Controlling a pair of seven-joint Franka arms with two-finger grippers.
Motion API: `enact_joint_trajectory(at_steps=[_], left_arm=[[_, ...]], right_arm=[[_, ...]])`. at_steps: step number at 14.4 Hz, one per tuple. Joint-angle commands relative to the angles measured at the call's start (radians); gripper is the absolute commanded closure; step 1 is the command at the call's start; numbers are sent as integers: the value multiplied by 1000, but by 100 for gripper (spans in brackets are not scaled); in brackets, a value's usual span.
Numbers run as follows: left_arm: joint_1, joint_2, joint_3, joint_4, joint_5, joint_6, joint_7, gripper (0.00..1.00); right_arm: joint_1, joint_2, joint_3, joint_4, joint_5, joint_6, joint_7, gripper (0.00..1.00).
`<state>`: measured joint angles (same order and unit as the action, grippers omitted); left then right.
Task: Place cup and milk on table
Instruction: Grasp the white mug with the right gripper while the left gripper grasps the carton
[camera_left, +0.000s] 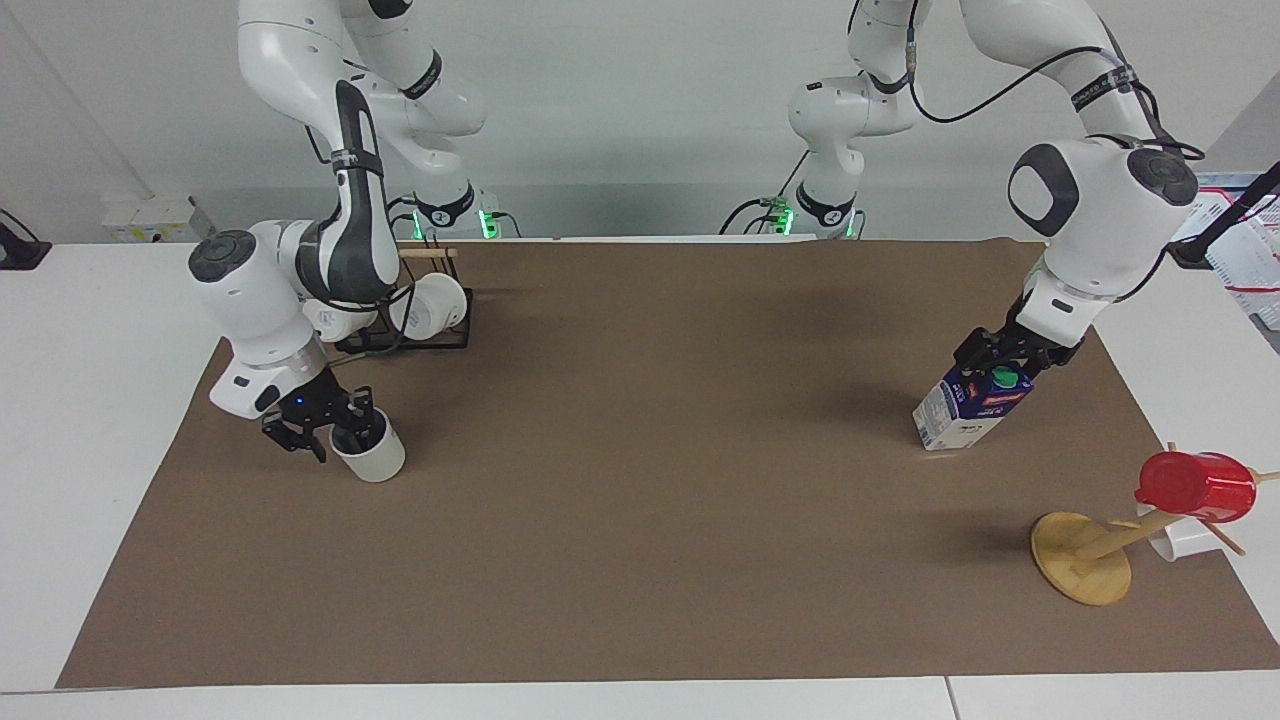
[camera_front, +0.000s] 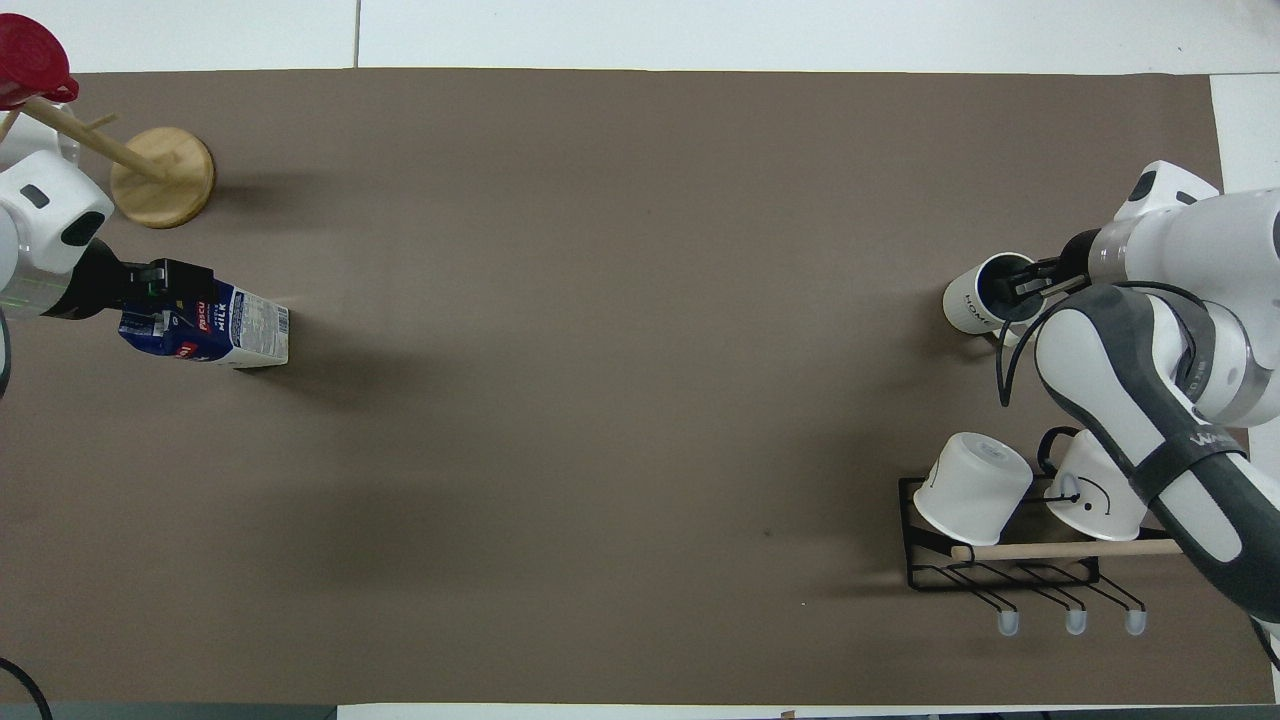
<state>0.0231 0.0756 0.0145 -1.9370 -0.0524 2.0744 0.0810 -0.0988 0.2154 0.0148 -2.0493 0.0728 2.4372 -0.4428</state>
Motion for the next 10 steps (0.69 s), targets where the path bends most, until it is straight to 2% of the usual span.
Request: enact_joint_trajectory(at_steps=[1,2,4,5,6,7,8,9,10], left_arm=[[11,-22,-5,-30,9,18,11,0],[11,-23,-4,-30,9,6,10,0],[11,-28,-4,-28,9,1,9,0],[11,-27,-4,-28,9,3,8,3],[11,-28,-4,-28,9,3,6,30],[12,-28,-4,-28,9,1,3,76],[14,-28,-4,-28,9,3,-3,95],[17,-28,-4,-28,9,3,-4,100],[17,-28,-4,-27,9,3,-3,100]], right_arm=[[-4,-28,5,-32,16,20,15,55],[-2,-28,5,-32,16,20,28,66],[-1,-28,5,-34,16,16,68,100],[2,-30,5,-32,16,8,71,100],[1,-28,5,-25,16,0,72,100],[2,-25,7,4,16,-32,72,100],[2,-15,7,79,19,-111,76,100],[4,-5,11,142,30,-192,100,100],[11,-4,11,194,32,-254,139,100]])
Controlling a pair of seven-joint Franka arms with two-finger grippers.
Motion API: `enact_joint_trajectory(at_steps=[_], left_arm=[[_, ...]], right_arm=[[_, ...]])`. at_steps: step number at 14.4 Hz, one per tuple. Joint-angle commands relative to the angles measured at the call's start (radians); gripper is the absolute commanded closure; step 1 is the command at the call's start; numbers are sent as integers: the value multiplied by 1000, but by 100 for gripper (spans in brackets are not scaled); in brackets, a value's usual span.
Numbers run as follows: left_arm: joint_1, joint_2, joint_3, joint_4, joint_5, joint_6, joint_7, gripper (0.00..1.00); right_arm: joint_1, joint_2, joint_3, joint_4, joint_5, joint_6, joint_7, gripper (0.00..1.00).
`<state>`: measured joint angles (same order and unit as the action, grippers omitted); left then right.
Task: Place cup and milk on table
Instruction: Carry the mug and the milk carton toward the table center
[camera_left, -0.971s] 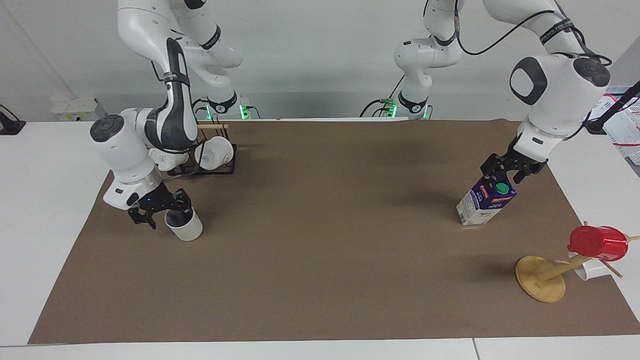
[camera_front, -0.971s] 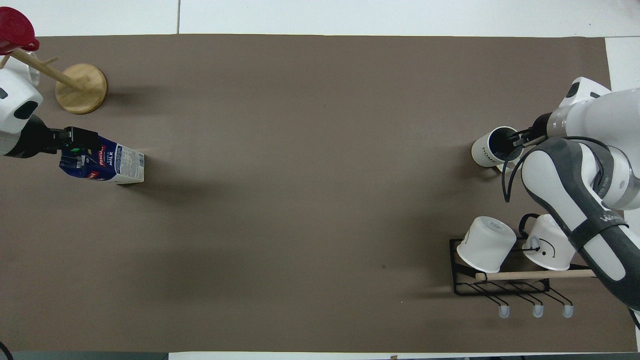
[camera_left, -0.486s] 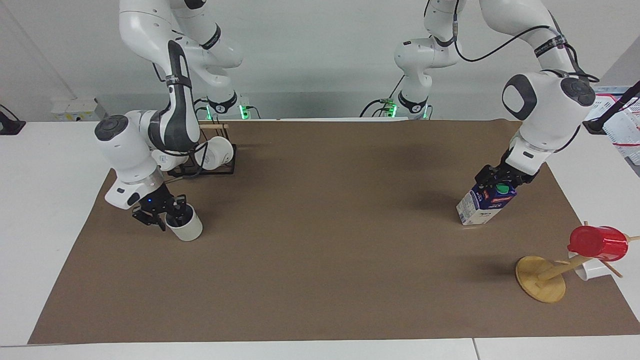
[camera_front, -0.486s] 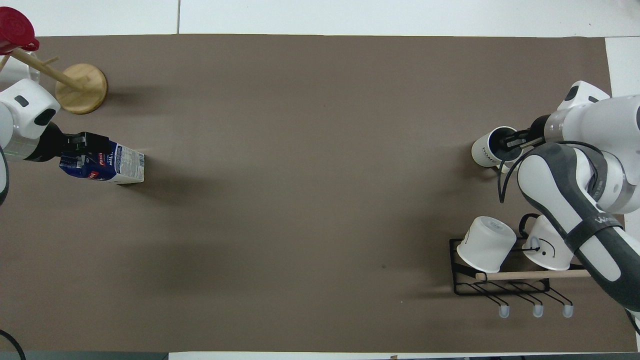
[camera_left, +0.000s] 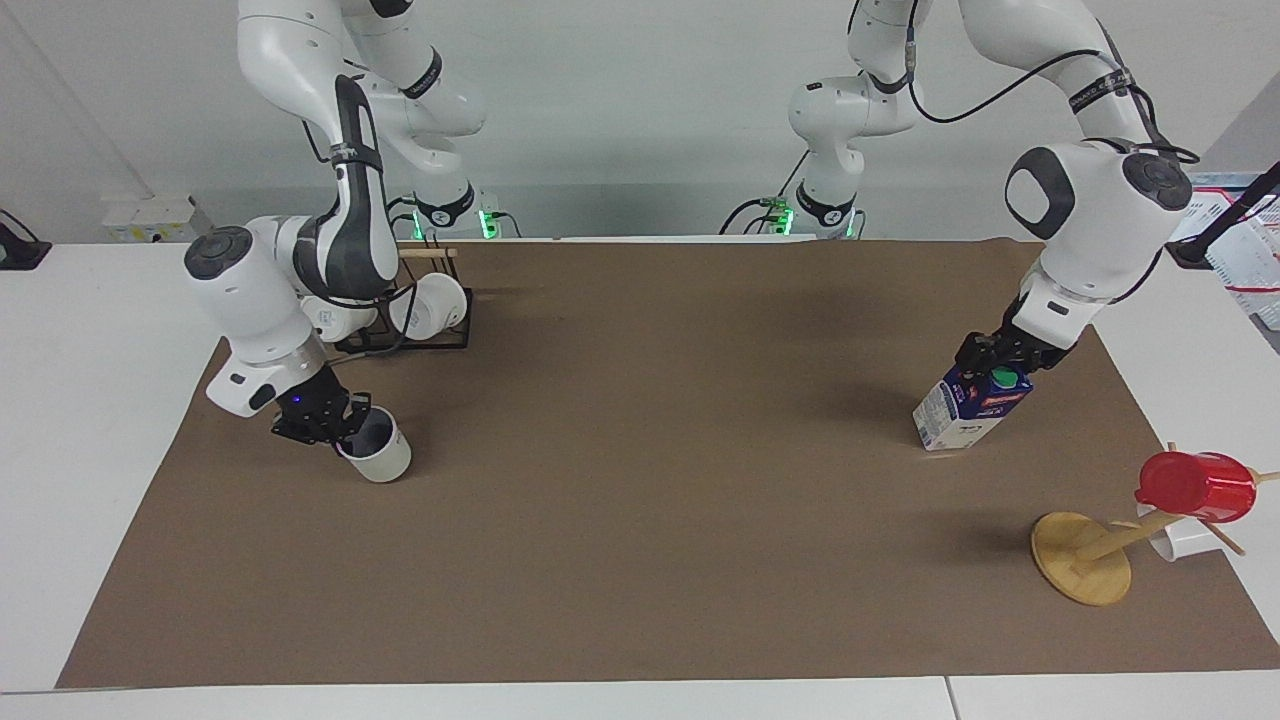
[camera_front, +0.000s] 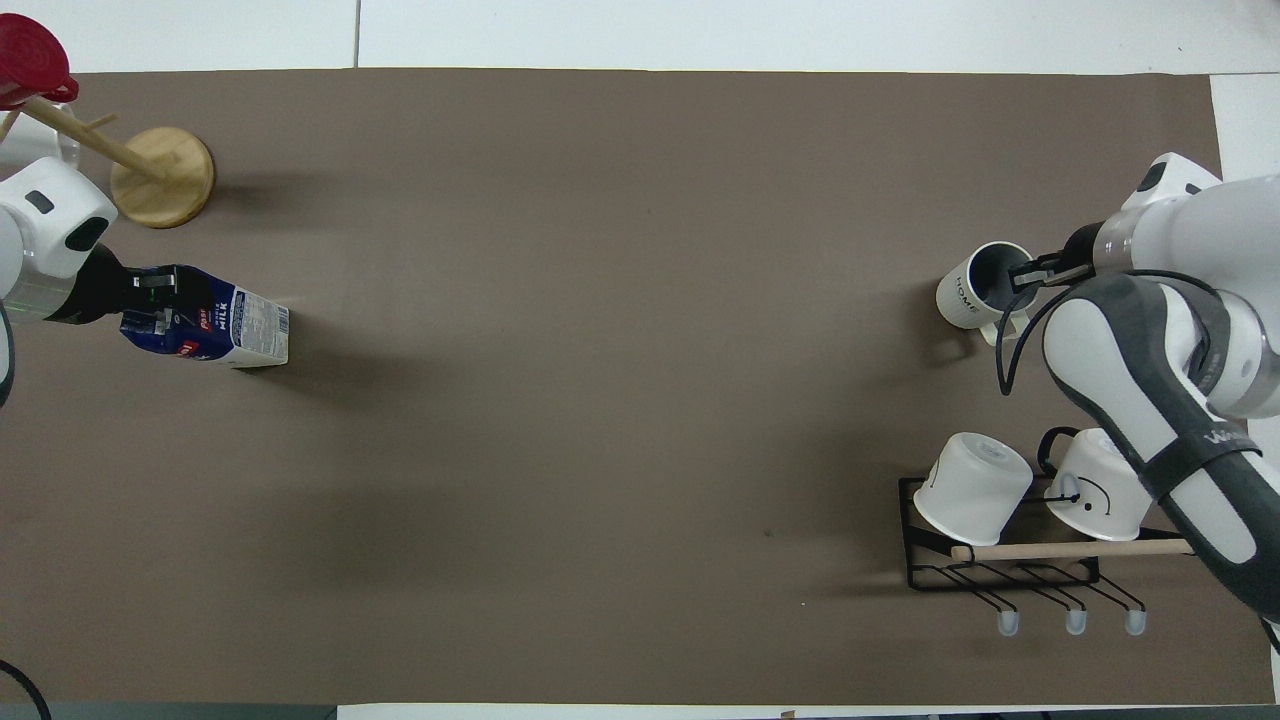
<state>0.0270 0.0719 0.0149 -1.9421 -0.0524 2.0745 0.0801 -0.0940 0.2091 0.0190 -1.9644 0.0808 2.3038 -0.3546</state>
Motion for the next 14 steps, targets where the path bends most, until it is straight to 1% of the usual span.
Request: enact_joint_trajectory(at_steps=[1,3,5,6,8,10,11,12,13,14], left_arm=[[13,-26,-4,-21,9,1,0,100],[13,-27,-4,-17,9,-1,-2,100],[13,-34,-3,-11,9,-10,-2,100],[13,-37,-3,-3,9,-17,-2,100],[11,-38,-1,41,9,-66,-3,100],[-1,-32,-1,110,12,-128,-8,100],[-4,-26,-1,148,37,-160,-13,100],[-15,-21,-7,178,86,-184,-41,100],[-42,-17,-9,192,116,-191,-96,100],[-59,-17,-10,193,118,-180,-150,100]], right_arm=[[35,0,7,151,23,-173,93,100],[103,-4,7,189,14,-211,185,100],[198,-2,7,190,4,-189,299,100],[233,-2,9,182,4,-169,330,100],[305,-5,9,144,5,-71,339,100],[367,7,9,142,5,-40,376,100],[408,18,9,142,5,-14,411,100],[436,30,9,142,5,9,437,100],[466,35,7,136,2,28,451,100],[480,42,7,136,0,37,454,100]])
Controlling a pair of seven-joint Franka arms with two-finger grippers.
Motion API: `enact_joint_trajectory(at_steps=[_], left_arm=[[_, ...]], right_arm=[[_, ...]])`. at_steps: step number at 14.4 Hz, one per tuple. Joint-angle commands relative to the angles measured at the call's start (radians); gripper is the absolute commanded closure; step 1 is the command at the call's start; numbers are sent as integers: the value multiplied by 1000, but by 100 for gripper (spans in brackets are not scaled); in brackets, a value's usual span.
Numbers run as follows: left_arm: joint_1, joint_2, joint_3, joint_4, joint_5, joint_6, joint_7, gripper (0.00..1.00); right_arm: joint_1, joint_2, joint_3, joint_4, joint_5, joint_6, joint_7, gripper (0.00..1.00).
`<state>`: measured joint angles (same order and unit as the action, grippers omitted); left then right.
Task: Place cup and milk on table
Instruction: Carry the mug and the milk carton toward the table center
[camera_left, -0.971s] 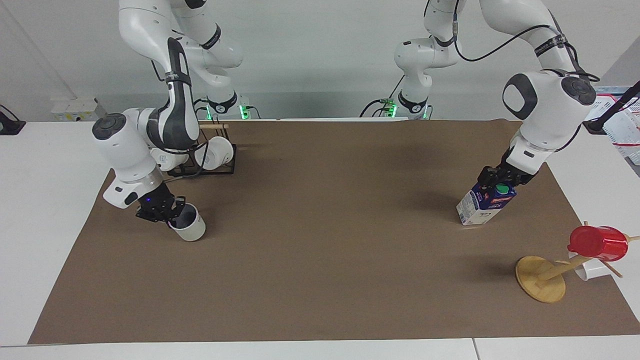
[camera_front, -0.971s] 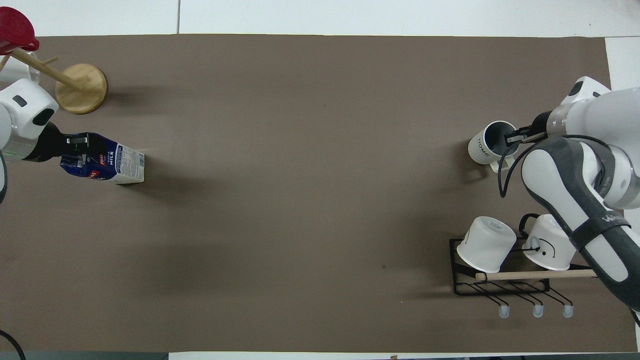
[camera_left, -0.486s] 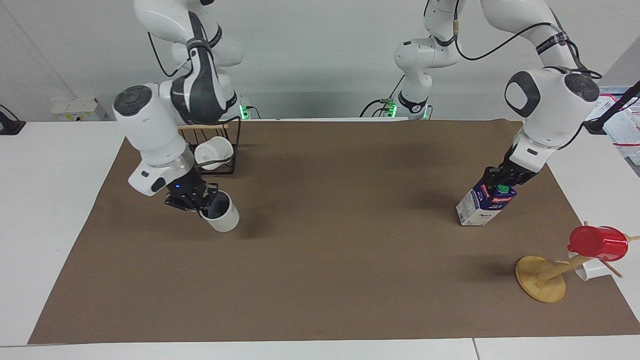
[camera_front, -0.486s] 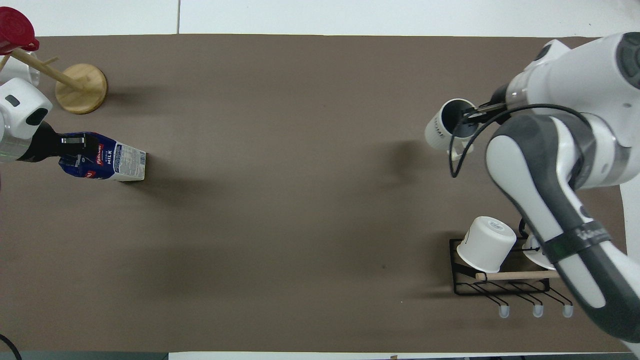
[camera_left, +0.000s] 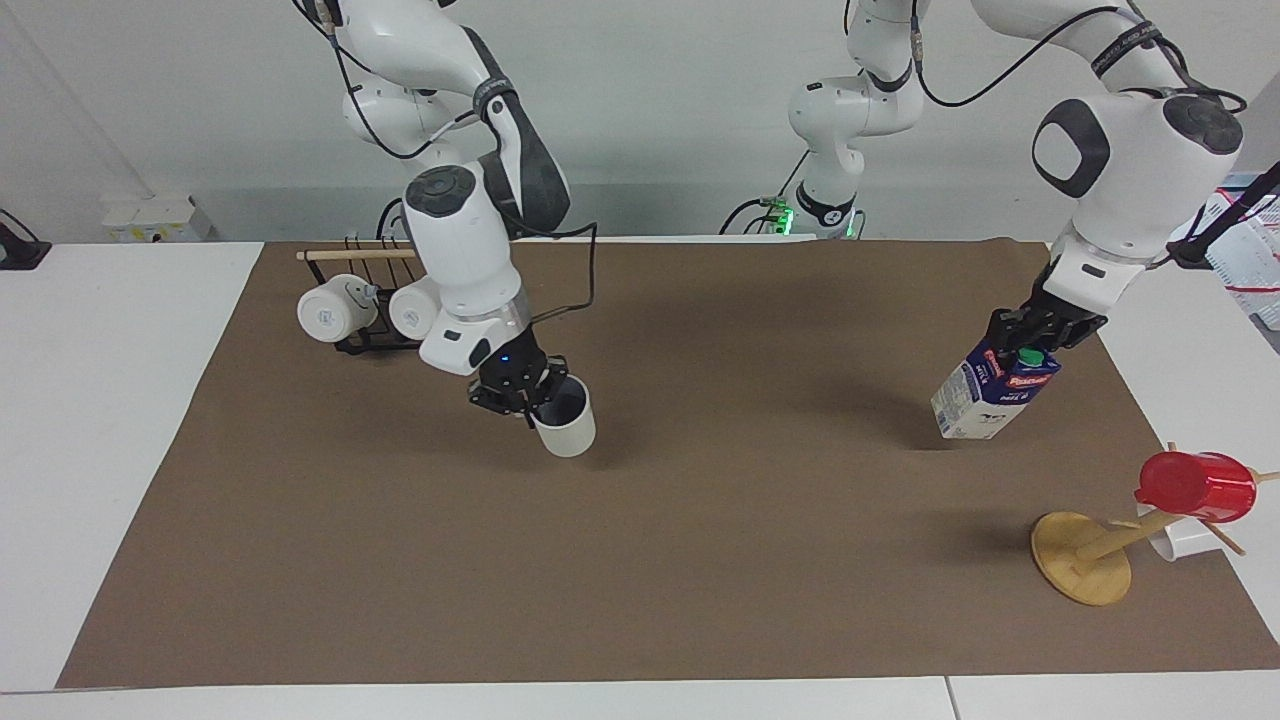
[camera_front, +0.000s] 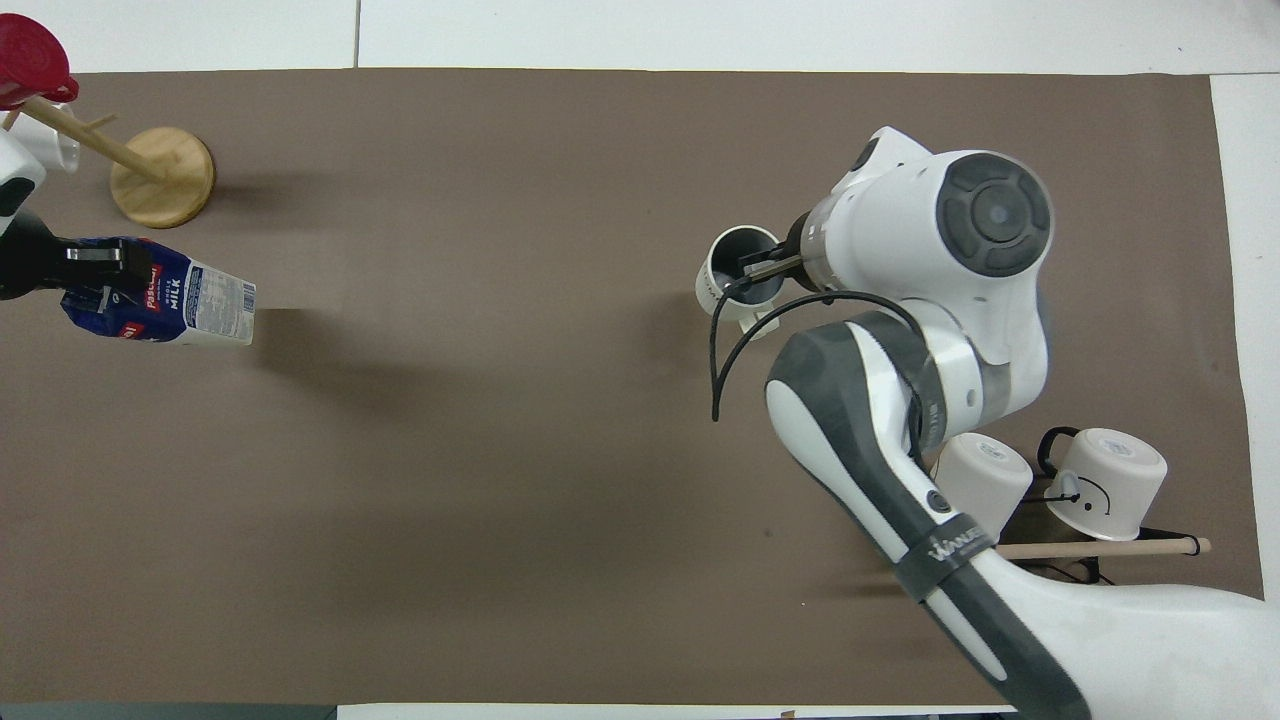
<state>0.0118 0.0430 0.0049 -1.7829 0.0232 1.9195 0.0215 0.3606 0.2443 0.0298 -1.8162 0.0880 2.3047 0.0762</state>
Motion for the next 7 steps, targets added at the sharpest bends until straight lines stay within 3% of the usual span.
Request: enact_joint_trajectory(at_steps=[1,4,7], left_arm=[[-61,12,0,34,43,-20,-119,100],[-99,14,-3,39,17,-7,-135,100],[-183,18,-3,39,4,-5,-240,100]], right_arm=[[32,18,-2,-12,-10,45,25,100],[95,73,-4,-9,-126,90,30,100],[98,79,-4,-11,-140,94,36,100]])
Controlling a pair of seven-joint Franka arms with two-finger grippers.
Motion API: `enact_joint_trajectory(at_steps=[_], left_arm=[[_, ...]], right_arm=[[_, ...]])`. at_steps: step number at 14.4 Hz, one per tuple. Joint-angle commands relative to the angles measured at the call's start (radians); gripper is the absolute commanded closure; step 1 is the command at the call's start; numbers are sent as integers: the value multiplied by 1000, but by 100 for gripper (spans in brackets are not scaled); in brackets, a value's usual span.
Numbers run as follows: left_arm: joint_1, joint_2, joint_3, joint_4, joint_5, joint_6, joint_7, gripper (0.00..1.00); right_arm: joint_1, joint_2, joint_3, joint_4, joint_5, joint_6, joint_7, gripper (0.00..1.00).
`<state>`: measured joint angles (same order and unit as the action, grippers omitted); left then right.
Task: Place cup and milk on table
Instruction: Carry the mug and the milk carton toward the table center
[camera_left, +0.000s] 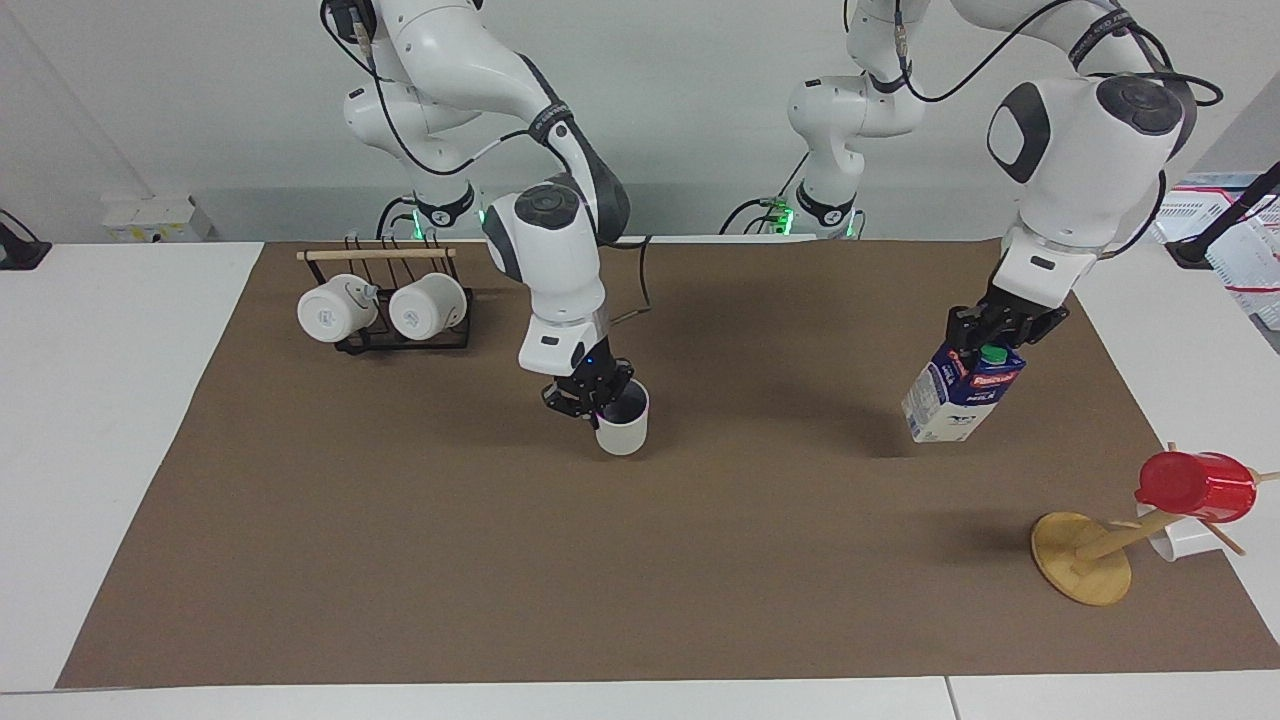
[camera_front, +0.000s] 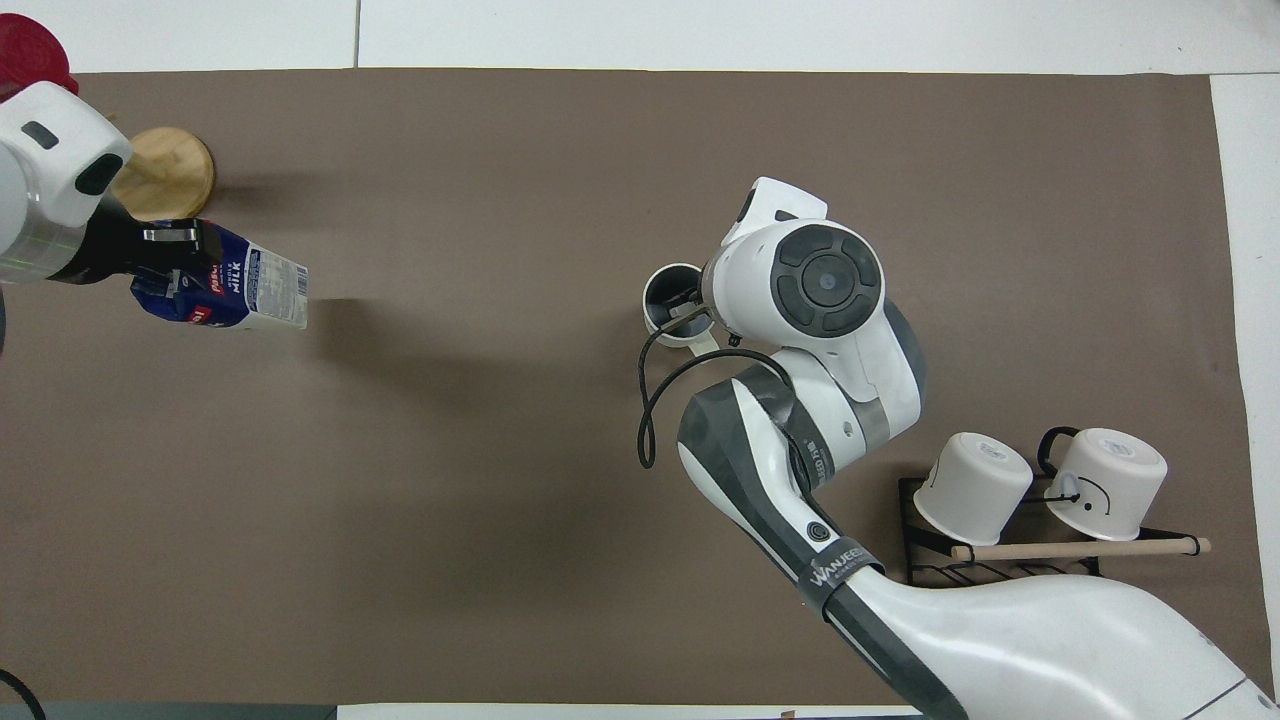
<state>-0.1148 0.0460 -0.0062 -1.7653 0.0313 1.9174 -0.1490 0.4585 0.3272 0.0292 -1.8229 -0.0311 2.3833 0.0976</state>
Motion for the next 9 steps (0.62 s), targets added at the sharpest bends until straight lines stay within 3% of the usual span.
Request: enact_joint_trajectory(at_steps=[1,4,9], left_arm=[[-89,15,9,20,-4,-3,-110,100],[-195,26,8,24,-4,14,-251,100],[-365,121,9,89,1,80,-498,100]], right_arm=[[0,7,-3,-4,-23,26,36,100],[15,27,-3,-6,-24,62,56,100],[32,26,-3,-29,-26,63,57,100]])
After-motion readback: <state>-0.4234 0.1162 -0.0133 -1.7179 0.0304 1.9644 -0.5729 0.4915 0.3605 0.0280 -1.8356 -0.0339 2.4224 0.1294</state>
